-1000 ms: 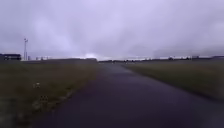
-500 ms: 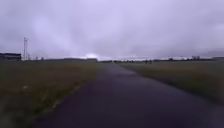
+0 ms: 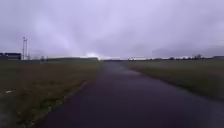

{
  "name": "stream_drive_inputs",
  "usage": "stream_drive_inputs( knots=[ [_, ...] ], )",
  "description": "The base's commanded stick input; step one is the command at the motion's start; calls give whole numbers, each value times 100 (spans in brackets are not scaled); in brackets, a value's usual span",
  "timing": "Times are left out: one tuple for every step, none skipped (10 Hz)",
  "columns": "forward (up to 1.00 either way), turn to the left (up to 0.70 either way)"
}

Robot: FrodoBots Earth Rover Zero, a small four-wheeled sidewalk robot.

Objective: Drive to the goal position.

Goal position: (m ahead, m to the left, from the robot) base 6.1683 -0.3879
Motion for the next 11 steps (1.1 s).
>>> stream_drive_inputs(
  knots=[
    [100,0],
    [100,0],
    [100,0],
    [100,0],
    [100,0],
    [100,0],
    [100,0],
    [100,0],
    [100,0],
    [100,0],
    [100,0]
  ],
)
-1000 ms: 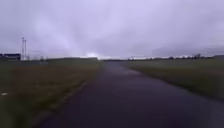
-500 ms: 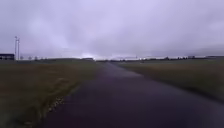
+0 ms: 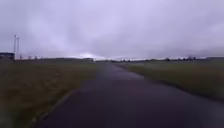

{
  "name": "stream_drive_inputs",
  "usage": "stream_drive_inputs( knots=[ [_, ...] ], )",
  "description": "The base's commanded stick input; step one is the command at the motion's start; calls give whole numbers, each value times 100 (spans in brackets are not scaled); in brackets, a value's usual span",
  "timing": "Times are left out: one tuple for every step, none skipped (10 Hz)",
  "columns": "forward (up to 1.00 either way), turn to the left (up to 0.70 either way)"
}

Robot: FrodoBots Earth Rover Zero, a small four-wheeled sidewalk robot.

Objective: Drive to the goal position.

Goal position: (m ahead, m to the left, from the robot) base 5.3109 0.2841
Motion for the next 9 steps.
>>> stream_drive_inputs(
  knots=[
    [100,0],
    [100,0],
    [100,0],
    [100,0],
    [100,0],
    [100,0],
    [100,0],
    [100,0],
    [100,0]
  ],
)
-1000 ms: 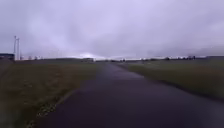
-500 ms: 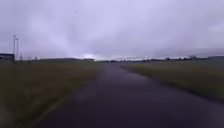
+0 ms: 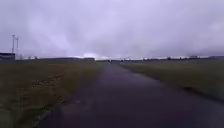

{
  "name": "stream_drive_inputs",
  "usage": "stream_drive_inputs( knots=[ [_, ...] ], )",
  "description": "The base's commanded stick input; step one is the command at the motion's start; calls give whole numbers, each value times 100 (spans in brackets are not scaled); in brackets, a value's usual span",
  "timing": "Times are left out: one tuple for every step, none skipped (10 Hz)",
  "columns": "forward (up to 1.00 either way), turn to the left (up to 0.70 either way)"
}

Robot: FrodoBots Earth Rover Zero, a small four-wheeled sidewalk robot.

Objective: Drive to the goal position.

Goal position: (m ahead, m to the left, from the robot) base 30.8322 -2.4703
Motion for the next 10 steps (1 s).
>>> stream_drive_inputs(
  knots=[
    [100,0],
    [100,0],
    [100,0],
    [100,0],
    [100,0],
    [100,0],
    [100,0],
    [100,0],
    [100,0],
    [100,0]
  ],
)
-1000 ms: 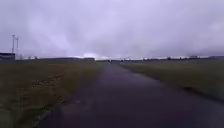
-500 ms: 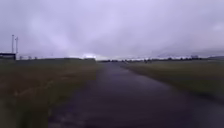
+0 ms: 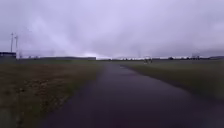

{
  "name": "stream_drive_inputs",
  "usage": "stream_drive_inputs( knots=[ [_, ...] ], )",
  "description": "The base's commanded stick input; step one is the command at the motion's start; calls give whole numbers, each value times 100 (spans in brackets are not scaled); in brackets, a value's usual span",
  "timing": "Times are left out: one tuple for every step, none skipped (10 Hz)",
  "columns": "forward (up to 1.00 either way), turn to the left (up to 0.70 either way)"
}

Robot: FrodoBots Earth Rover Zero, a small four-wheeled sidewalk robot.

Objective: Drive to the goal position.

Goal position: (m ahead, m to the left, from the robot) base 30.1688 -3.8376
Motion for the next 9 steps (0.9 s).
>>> stream_drive_inputs(
  knots=[
    [100,0],
    [100,0],
    [100,0],
    [100,-1],
    [100,-1],
    [100,-5],
    [100,-9],
    [100,-39],
    [100,-37]
  ],
)
